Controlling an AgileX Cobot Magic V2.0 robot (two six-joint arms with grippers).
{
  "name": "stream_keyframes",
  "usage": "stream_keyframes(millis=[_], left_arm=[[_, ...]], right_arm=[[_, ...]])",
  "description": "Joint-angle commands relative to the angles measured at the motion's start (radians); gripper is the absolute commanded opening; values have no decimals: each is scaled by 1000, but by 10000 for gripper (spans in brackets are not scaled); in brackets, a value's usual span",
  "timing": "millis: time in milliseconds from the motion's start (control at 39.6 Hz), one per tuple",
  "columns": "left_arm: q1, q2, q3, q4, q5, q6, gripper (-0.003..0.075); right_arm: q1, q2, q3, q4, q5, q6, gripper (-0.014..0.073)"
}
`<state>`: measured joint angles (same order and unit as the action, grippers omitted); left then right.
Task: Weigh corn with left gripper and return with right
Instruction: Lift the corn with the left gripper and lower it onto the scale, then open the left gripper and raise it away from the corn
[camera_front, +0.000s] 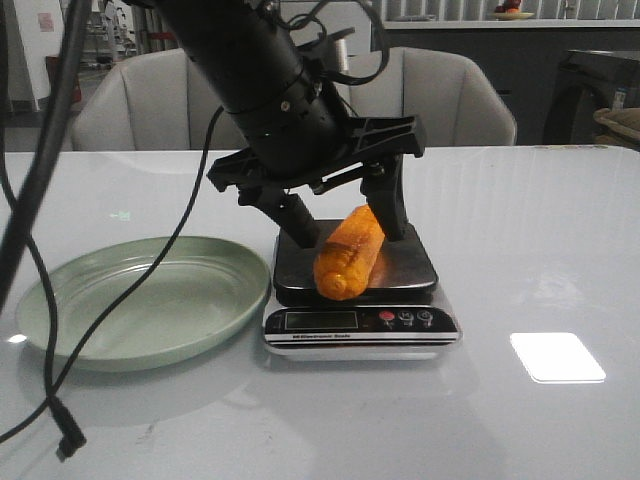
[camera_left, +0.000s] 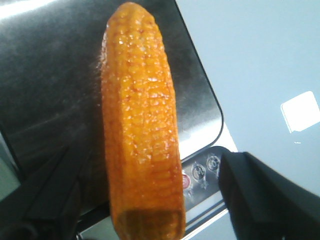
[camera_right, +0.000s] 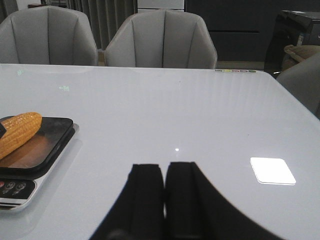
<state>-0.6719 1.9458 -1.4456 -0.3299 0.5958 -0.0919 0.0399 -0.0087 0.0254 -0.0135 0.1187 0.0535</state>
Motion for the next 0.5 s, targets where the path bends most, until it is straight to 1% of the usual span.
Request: stream_keyframes(millis=[0, 202, 328, 479], left_arm=[[-3, -79, -33, 25, -40, 2, 574], [3, -187, -33, 79, -34, -2, 574], [17, -270, -29, 108, 13, -3, 574], [19, -394, 50, 135, 18, -3, 574]], right_arm=[[-3, -21, 11, -6, -80, -2, 166], [-3, -21, 11, -6, -80, -2, 166], [-3, -21, 11, -6, -80, -2, 166], [-3, -21, 11, -6, -80, -2, 166]])
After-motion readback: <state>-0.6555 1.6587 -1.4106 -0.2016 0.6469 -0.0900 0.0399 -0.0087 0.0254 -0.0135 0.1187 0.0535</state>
